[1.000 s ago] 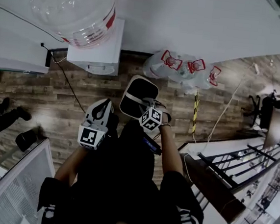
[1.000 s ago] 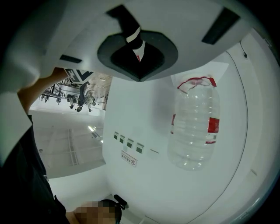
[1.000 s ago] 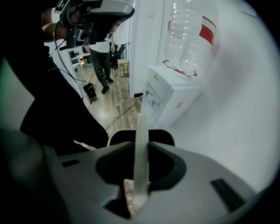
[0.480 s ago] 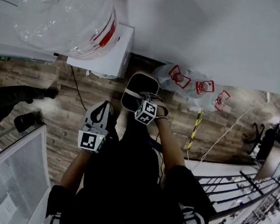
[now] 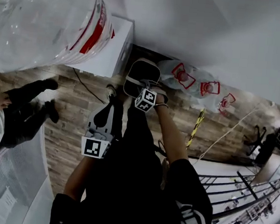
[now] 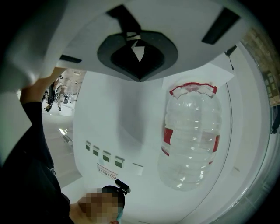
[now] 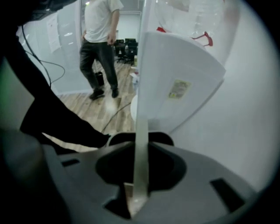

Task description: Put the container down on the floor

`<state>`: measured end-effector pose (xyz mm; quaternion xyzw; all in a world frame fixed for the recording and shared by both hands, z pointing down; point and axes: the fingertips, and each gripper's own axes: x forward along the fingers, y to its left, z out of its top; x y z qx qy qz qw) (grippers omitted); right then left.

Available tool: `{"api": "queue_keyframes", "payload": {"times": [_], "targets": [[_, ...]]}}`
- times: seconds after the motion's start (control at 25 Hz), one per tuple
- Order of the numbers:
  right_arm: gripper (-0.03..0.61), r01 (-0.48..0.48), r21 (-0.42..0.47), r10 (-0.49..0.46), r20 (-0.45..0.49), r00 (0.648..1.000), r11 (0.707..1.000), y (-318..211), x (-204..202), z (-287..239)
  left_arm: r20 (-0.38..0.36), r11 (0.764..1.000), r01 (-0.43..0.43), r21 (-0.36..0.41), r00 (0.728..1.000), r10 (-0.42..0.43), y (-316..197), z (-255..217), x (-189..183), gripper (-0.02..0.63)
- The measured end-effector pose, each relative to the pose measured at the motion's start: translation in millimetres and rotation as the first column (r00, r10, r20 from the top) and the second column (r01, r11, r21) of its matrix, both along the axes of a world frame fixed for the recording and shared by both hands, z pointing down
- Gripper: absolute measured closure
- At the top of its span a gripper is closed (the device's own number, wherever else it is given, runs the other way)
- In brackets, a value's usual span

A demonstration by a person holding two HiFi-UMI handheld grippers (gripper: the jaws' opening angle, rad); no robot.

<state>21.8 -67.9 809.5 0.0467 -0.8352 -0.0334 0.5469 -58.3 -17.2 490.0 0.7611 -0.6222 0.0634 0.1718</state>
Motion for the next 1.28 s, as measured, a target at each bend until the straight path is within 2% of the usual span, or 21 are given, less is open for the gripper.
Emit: {"api": "queue_keyframes", "payload": {"times": [0.44, 0.68, 1.0, 1.28], "targets": [[0.466, 0.024, 0.033, -0.023, -0.014, 1.000, 0.999, -35.1, -19.5, 112.6, -0.012, 0.996, -0.079, -0.041, 0.997, 0.079, -30.5, 61.1, -6.4, 0.584], [0.466, 0.027, 0.032, -0.027, -0.012, 1.000, 0.999, -41.4, -33.7, 168.2, -0.013, 0.997, -0.065, -0.039, 0.998, 0.065, -35.1, 90.2, -13.2, 0.584], [0.466, 0.012, 0.031, -0.012, 0.004, 1.000, 0.999, -58.5, -44.2, 210.6, -0.043, 0.994, -0.095, -0.054, 0.995, 0.093, -38.8, 126.6, -7.5, 0.584], [0.466, 0.062, 0.055, -0.063, 0.022, 0.998, 0.997, -70.2, -54.8, 239.8, -0.051, 0.991, -0.111, -0.069, 0.993, 0.108, -52.3, 150.5, -4.9, 0.584]]}}
